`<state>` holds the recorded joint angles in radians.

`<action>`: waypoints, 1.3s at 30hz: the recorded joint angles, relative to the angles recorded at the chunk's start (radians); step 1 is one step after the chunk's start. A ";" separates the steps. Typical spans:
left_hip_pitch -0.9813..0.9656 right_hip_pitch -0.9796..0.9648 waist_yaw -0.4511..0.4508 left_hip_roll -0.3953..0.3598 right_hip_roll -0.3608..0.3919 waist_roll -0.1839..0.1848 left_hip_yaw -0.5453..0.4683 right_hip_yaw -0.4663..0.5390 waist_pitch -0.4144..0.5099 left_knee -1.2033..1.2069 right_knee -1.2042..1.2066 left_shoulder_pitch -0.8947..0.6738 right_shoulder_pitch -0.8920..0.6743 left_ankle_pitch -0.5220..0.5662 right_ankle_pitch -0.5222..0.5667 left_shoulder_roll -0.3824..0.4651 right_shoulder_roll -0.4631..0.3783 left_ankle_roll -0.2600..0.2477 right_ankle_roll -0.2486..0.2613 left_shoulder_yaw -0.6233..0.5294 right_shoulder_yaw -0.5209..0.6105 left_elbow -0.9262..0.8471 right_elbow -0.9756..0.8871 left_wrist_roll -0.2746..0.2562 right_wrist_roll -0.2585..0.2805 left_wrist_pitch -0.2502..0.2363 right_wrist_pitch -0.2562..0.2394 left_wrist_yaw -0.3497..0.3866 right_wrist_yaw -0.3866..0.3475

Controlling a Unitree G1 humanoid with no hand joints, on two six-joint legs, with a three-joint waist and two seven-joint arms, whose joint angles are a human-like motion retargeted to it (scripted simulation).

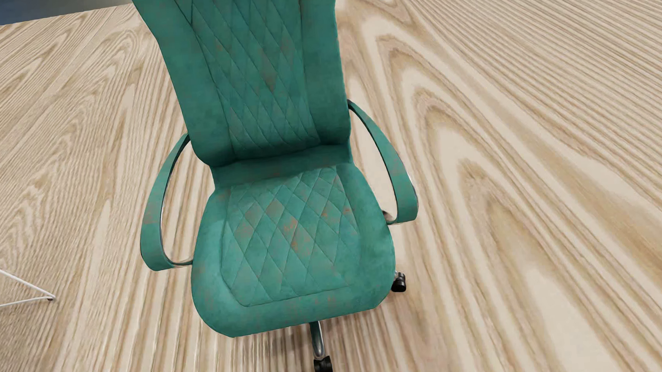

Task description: Stand still

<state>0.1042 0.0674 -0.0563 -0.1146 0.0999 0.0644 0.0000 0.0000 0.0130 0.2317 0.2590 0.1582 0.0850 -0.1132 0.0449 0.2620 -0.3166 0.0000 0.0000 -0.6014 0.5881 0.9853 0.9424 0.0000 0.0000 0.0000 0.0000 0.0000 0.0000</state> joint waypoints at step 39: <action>-0.003 0.019 -0.022 -0.014 -0.018 -0.004 0.000 0.000 -0.018 -0.004 -0.026 0.004 0.019 -0.010 -0.008 -0.015 -0.001 0.000 0.000 0.039 -0.058 0.019 -0.008 0.000 0.000 0.000 0.000 0.000 0.000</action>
<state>0.1009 0.0862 -0.0785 -0.1288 0.0821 0.0608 0.0000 0.0000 -0.0052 0.2282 0.2327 0.1622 0.1037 -0.1231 0.0373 0.2469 -0.3172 0.0000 0.0000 -0.5621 0.5305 1.0044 0.9348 0.0000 0.0000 0.0000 0.0000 0.0000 0.0000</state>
